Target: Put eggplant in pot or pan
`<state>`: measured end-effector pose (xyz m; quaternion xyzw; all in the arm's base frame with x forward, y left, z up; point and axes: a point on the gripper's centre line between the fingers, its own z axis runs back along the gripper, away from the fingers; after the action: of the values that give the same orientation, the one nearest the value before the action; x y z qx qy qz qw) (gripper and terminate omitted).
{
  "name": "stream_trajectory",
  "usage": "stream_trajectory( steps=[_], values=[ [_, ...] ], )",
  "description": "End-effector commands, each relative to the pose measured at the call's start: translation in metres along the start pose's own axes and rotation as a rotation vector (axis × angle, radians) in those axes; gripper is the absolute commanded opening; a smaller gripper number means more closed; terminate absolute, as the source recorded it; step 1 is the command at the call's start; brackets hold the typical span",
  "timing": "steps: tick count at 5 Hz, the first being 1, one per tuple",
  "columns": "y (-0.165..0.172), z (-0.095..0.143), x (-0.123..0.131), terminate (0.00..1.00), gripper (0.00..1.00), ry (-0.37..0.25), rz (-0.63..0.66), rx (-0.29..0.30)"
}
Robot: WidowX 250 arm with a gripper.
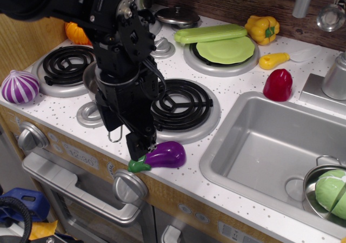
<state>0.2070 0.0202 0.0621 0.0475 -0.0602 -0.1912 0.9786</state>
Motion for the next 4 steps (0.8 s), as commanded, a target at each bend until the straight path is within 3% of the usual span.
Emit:
stream_trajectory(
  steps=[1,2,4],
  values=[
    [0.0,0.0,0.0,0.0,1.0,0.0,0.0,0.0],
    [0.0,0.002,0.011,0.0,1.0,-0.056,-0.062,0.045],
    [0.0,-0.002,0.033,0.0,1.0,-0.11,-0.172,0.038]
  ],
)
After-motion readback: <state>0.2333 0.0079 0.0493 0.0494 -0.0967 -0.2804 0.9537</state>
